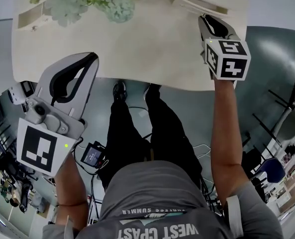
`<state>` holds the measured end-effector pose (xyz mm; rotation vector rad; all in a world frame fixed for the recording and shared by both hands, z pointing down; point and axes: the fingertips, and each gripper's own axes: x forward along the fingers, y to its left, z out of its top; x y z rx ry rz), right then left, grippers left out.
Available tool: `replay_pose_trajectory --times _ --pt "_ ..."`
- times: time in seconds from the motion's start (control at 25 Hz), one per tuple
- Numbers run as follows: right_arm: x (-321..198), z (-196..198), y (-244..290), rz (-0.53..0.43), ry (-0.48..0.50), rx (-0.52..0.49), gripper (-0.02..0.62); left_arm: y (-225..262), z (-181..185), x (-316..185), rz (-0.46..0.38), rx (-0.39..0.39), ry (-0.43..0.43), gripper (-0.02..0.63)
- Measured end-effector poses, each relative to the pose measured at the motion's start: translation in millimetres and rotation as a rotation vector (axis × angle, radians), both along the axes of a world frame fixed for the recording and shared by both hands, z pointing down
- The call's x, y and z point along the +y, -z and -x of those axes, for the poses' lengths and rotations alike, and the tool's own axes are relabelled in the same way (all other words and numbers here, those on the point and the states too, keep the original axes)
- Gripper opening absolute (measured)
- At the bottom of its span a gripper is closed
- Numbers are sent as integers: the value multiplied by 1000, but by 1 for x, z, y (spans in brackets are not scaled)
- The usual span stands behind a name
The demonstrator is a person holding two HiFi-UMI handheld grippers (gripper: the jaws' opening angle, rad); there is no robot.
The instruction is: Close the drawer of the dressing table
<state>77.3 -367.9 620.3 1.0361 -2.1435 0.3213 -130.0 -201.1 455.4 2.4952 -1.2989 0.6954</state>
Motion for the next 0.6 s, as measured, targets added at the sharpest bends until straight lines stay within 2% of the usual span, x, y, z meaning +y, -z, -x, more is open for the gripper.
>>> replay_pose_trajectory --times 0.6 --pt "-37 0 1 -5 3 11 72 2 8 -3 -4 -4 20 3"
